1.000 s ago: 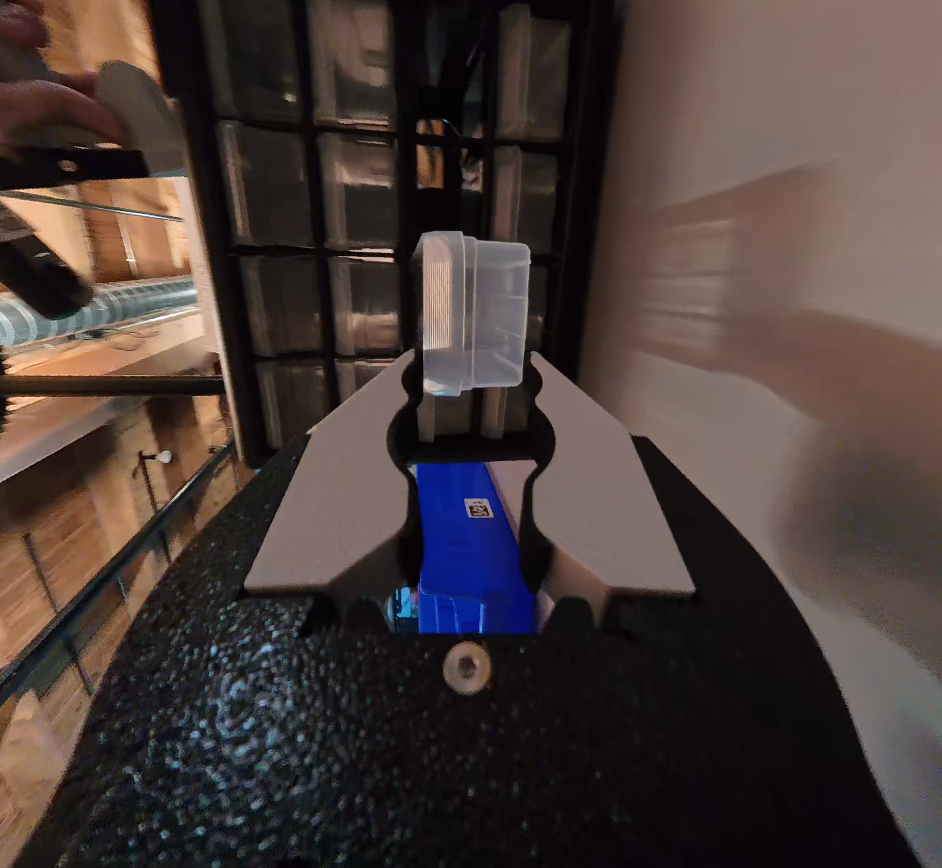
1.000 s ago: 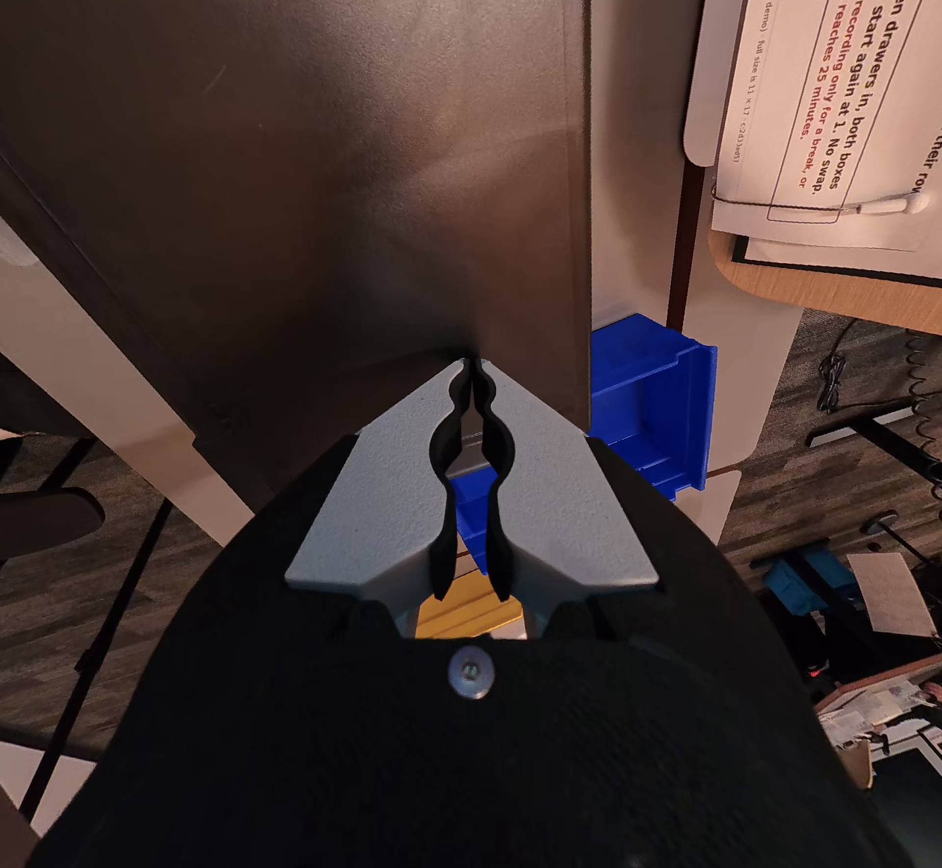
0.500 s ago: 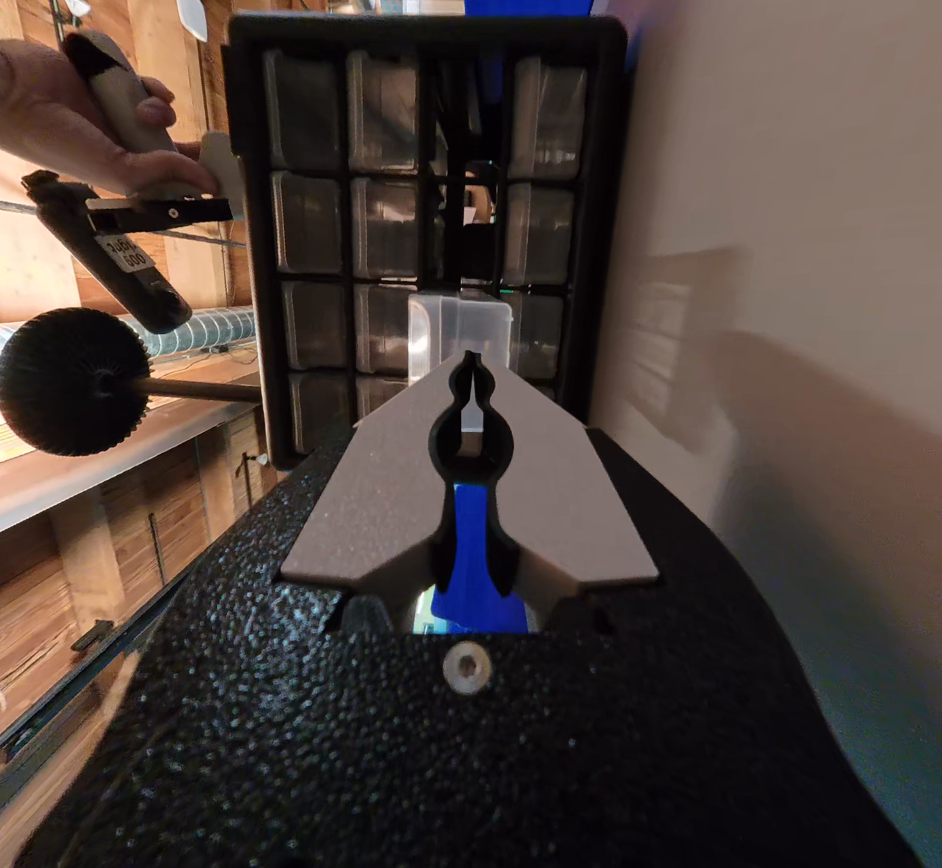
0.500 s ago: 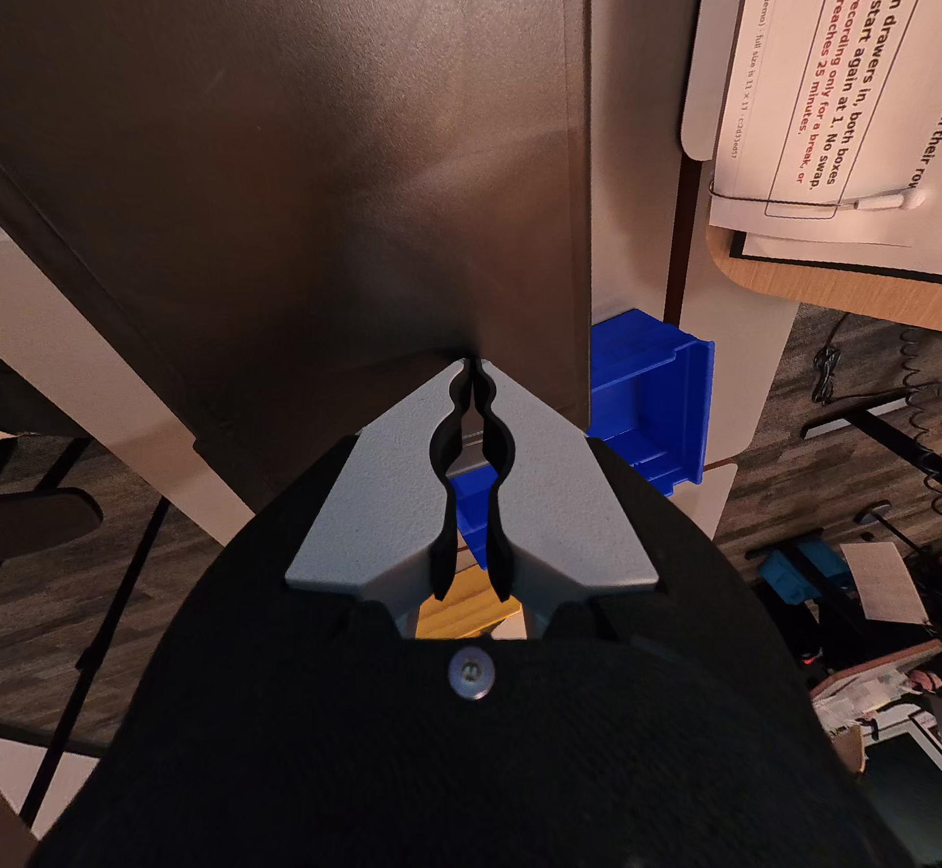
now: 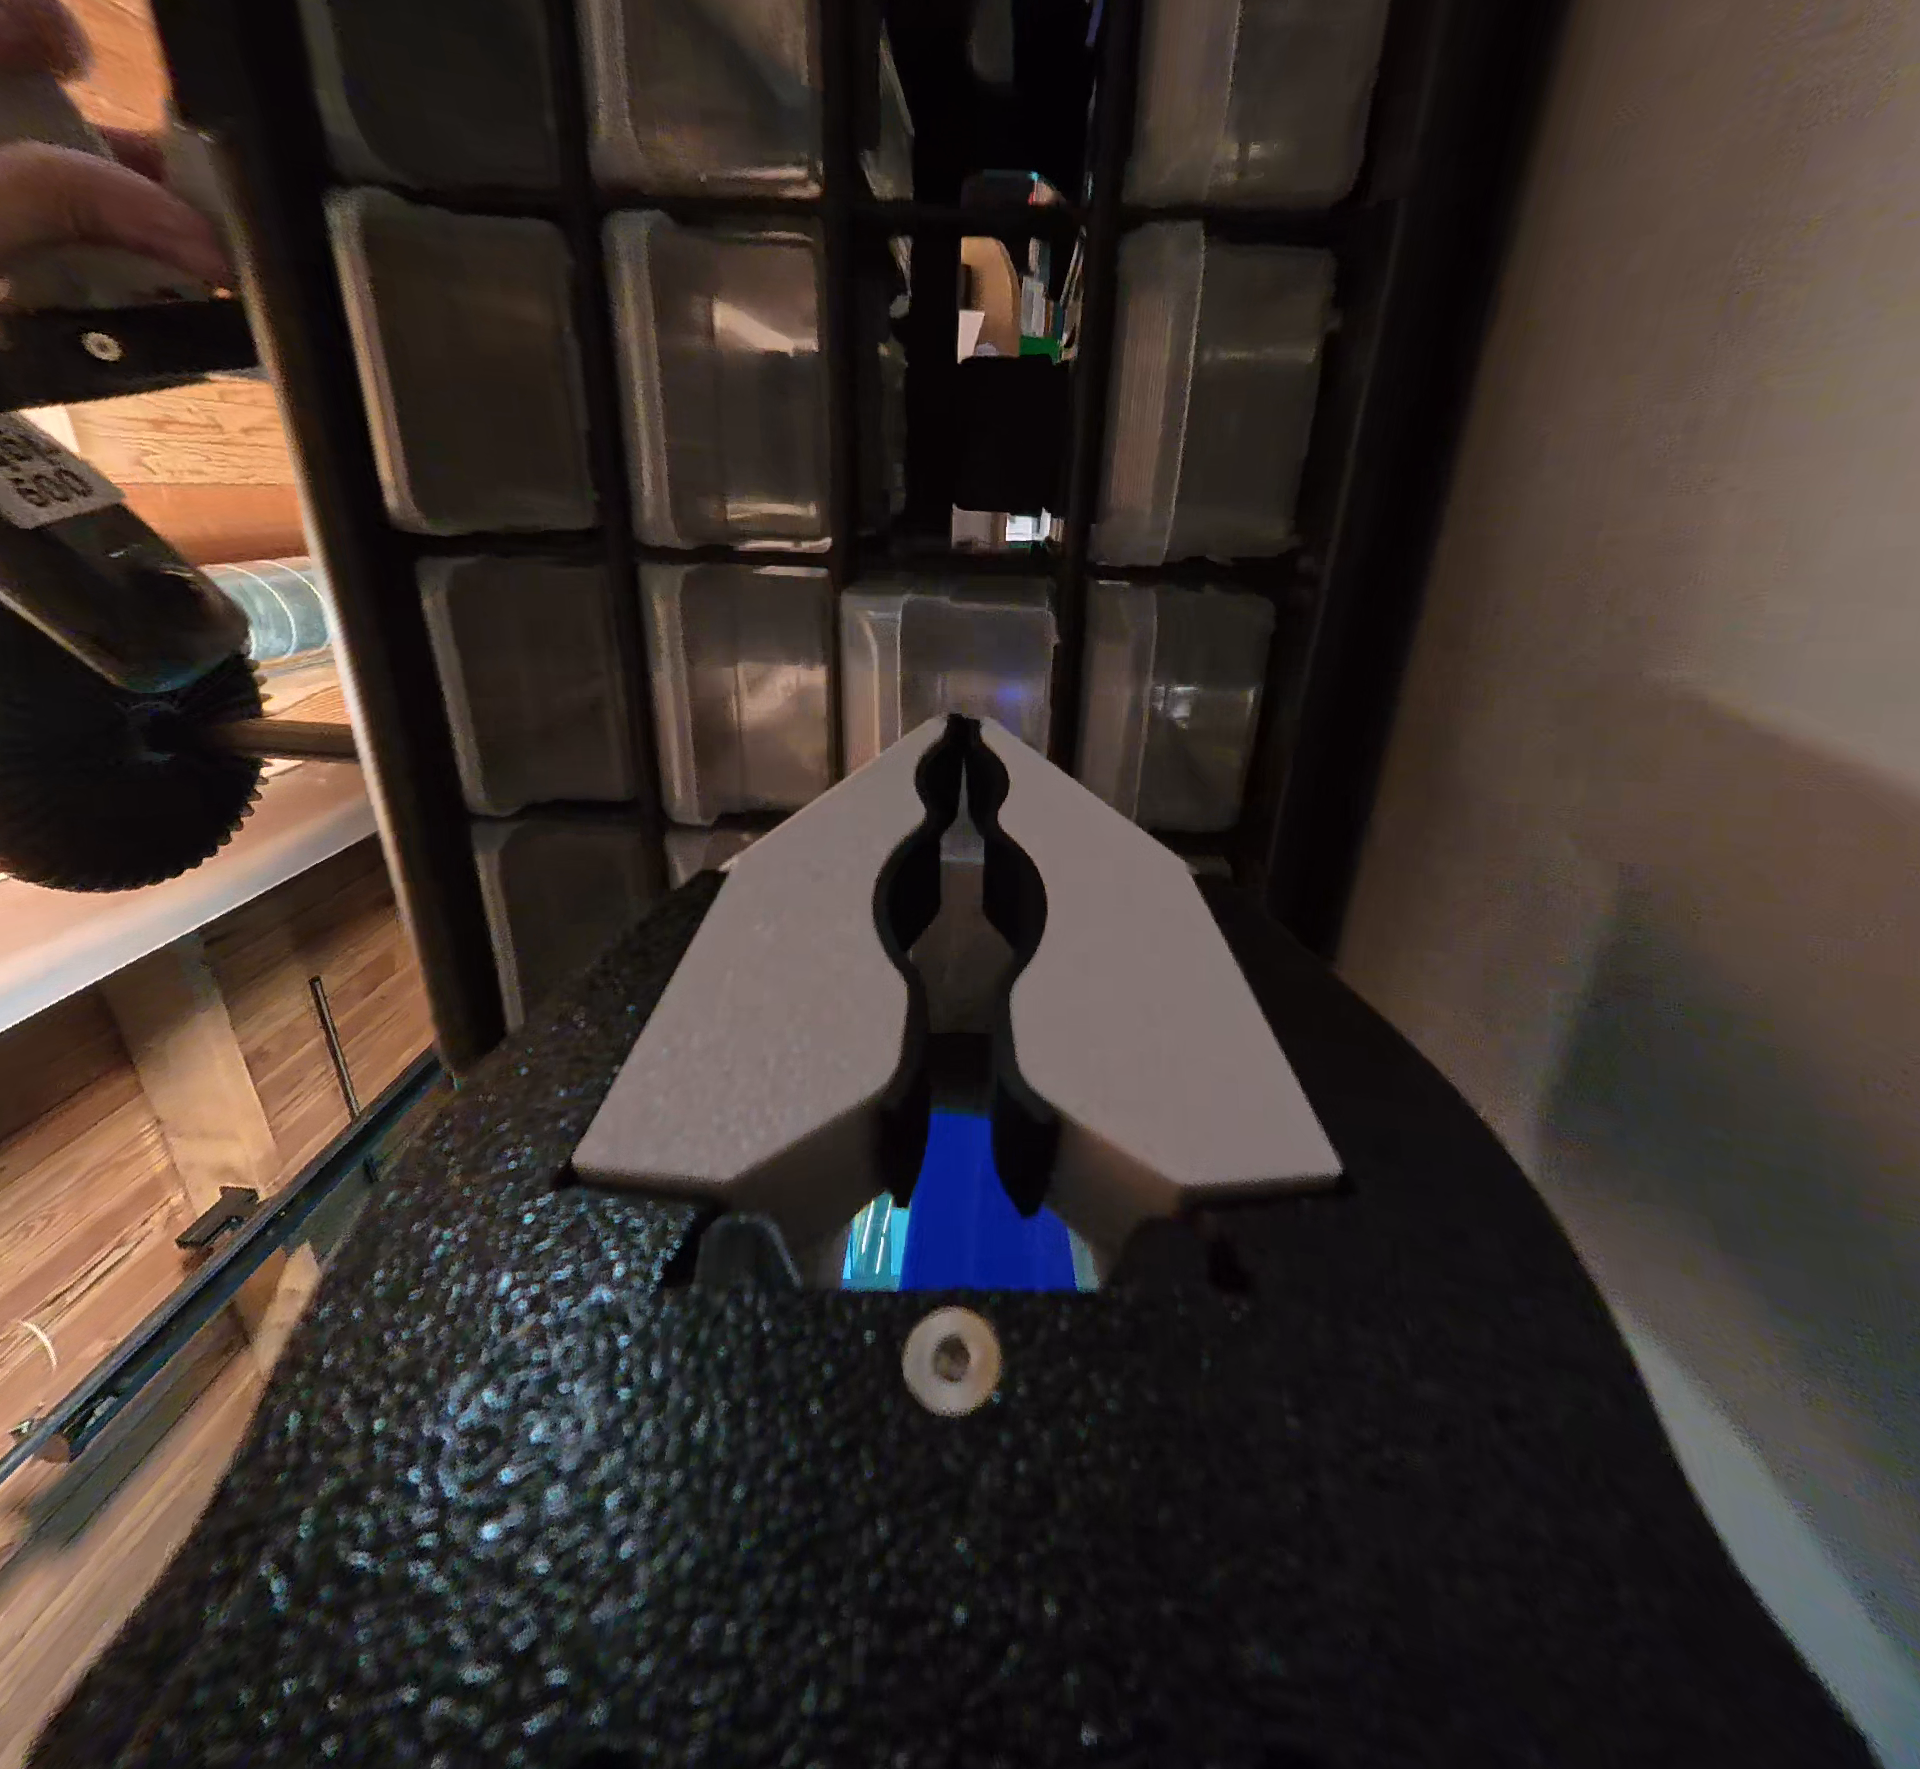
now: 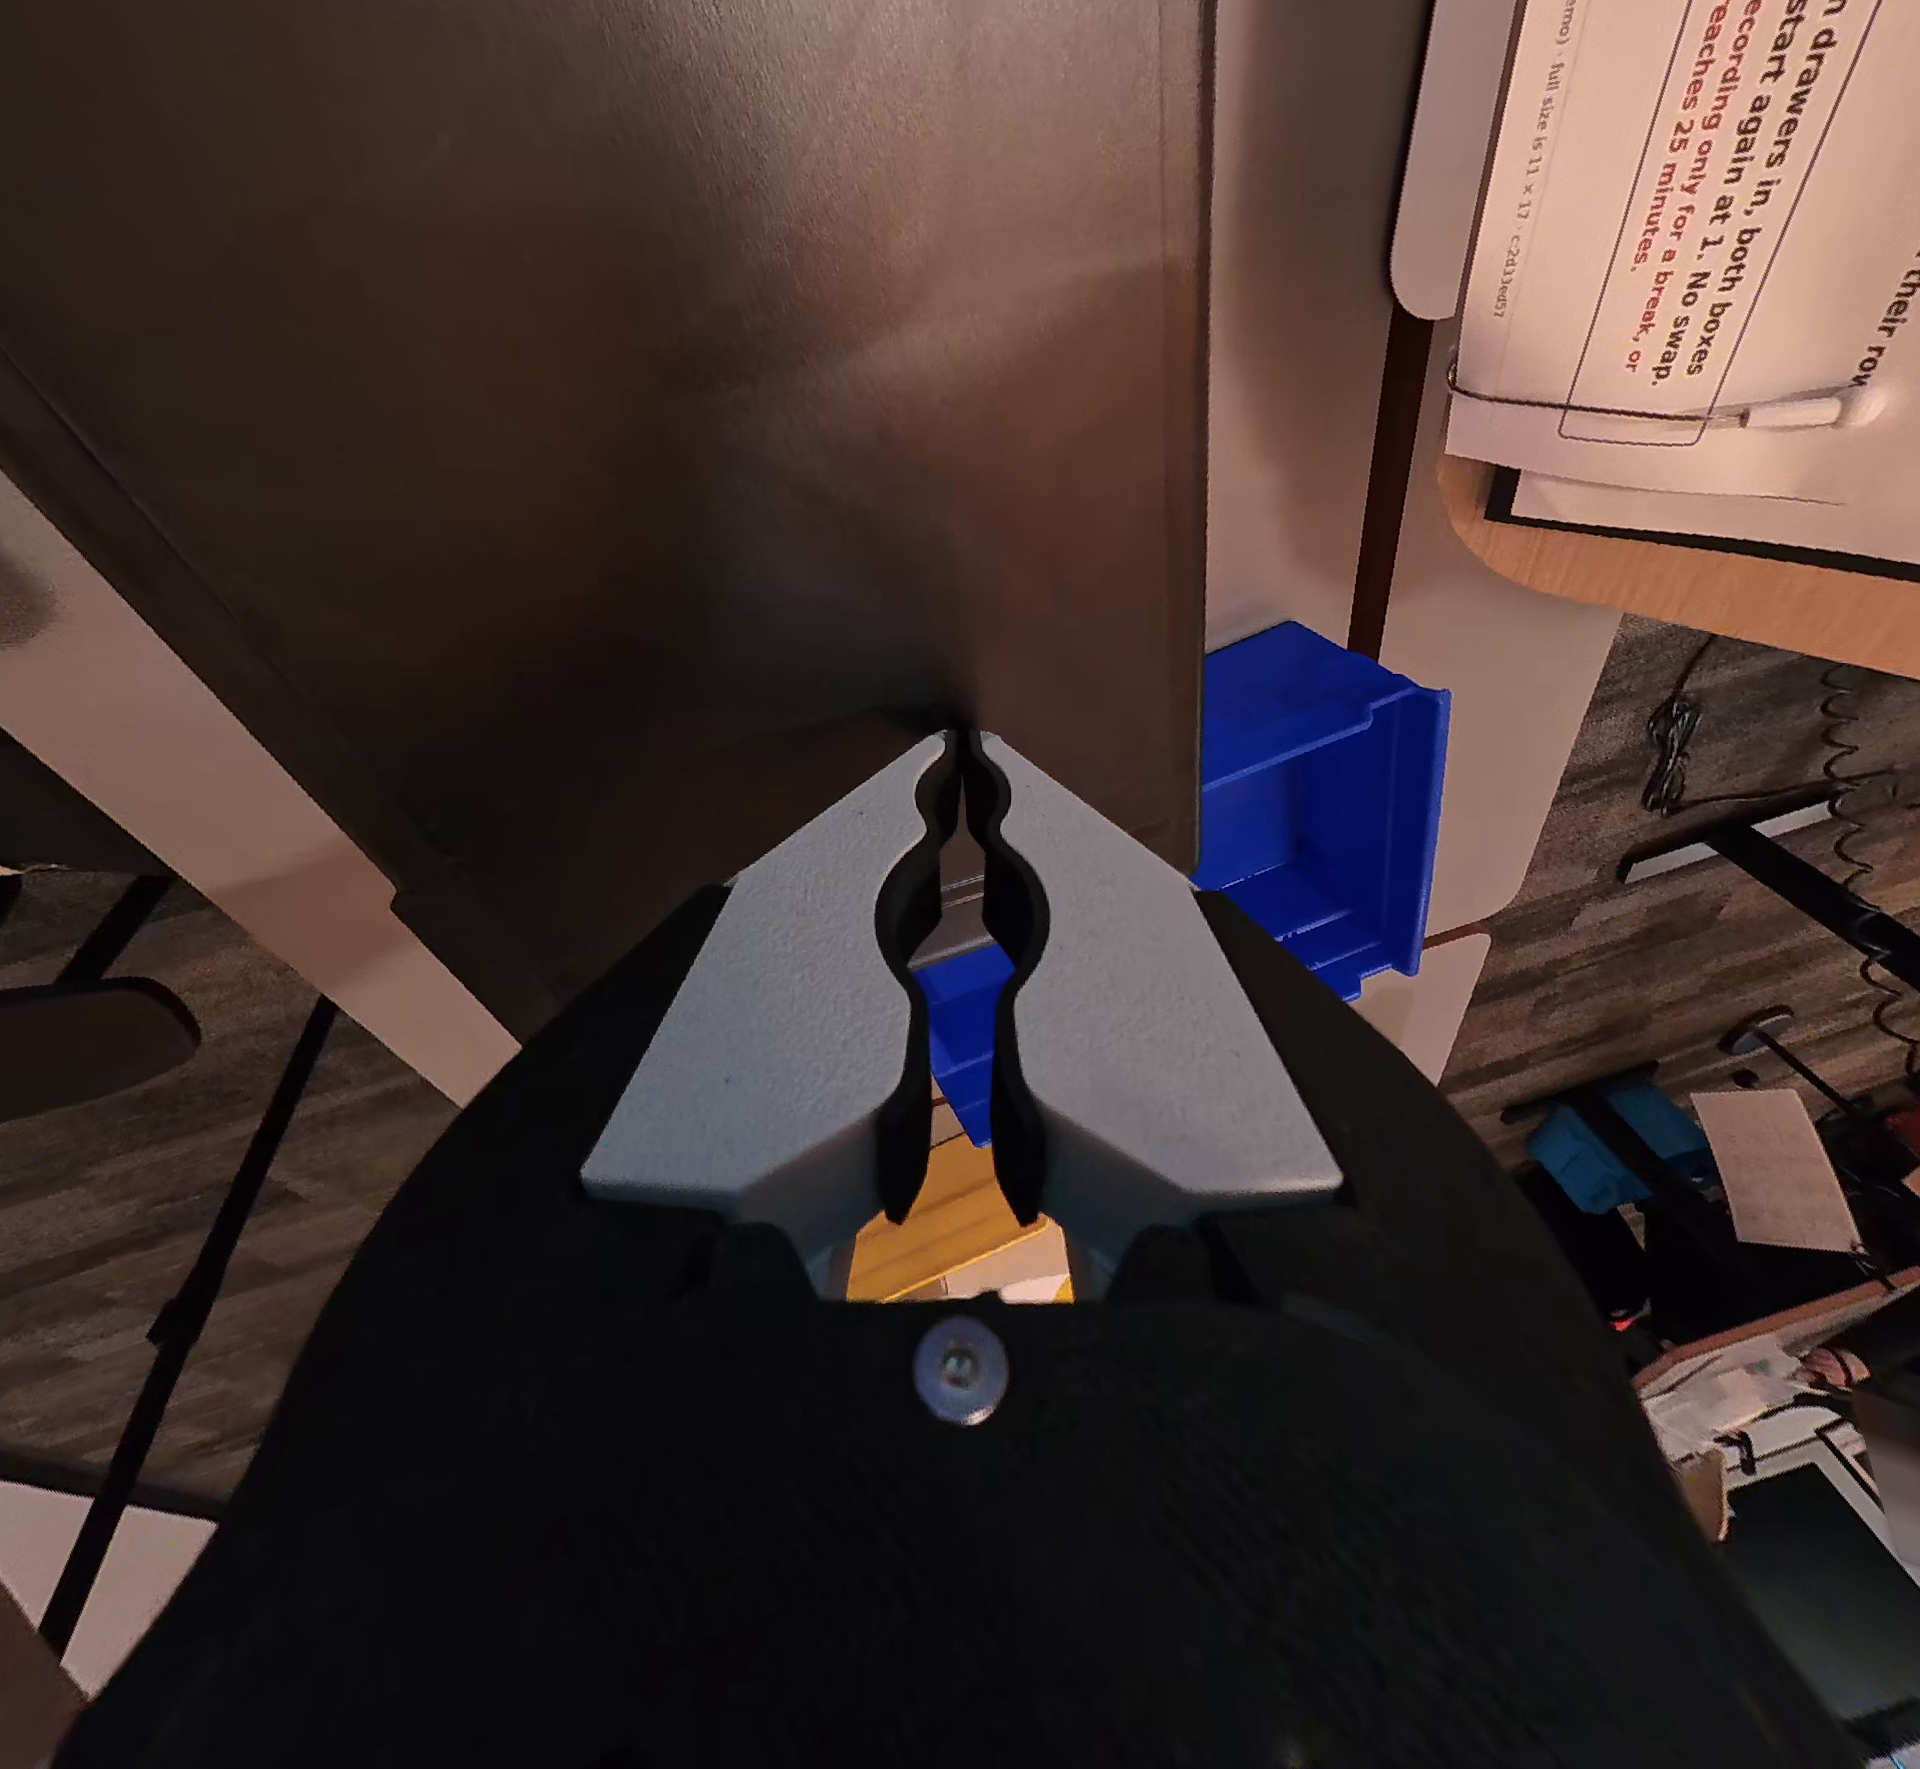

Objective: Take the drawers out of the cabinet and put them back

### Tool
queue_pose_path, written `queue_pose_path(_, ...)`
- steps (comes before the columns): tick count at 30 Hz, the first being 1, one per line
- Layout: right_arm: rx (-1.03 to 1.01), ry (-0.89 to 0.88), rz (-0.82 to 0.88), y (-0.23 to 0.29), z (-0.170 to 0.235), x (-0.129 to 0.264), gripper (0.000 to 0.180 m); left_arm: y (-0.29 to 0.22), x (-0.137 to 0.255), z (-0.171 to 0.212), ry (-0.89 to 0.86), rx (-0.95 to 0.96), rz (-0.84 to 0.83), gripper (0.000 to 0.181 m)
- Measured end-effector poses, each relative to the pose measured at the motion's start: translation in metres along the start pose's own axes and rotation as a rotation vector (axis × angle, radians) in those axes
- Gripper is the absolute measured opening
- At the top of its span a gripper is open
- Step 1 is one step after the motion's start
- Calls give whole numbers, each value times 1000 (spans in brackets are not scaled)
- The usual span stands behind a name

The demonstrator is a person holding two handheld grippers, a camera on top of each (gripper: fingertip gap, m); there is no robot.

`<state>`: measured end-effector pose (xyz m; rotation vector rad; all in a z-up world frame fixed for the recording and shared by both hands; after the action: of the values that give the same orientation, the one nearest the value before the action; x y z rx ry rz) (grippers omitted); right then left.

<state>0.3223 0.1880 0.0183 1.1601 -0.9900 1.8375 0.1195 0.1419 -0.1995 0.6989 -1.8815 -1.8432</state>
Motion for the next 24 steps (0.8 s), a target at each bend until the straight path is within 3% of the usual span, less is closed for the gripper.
queue_pose_path(9,3,-5,3,0,0,0,0,-2,-26,2,16,22,36,0)
queue_pose_path(13,5,4,10,1,0,0,0,1,-15,3,-26,62,41,0)
queue_pose_path(16,6,6,14,1,0,0,0,30,7,16,-100,243,72,0)
queue_pose_path(19,1,3,8,1,0,0,0,82,7,53,-108,539,163,0)
queue_pose_path(22,-11,-5,3,1,0,0,0,128,-28,115,1,732,341,0)
queue_pose_path(24,-18,-11,5,1,1,0,0,155,-55,163,72,887,376,0)
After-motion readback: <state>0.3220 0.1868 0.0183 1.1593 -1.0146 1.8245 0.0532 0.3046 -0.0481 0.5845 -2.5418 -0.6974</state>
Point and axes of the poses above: each gripper's, where its closed fingertips meet, x back along the fingers, z out of its underside, y = z × x across the jaws, the point moved 9 cm from there along x, back along the fingers, and after that the axes turned 12 degrees about y, right-handed, at the moved point
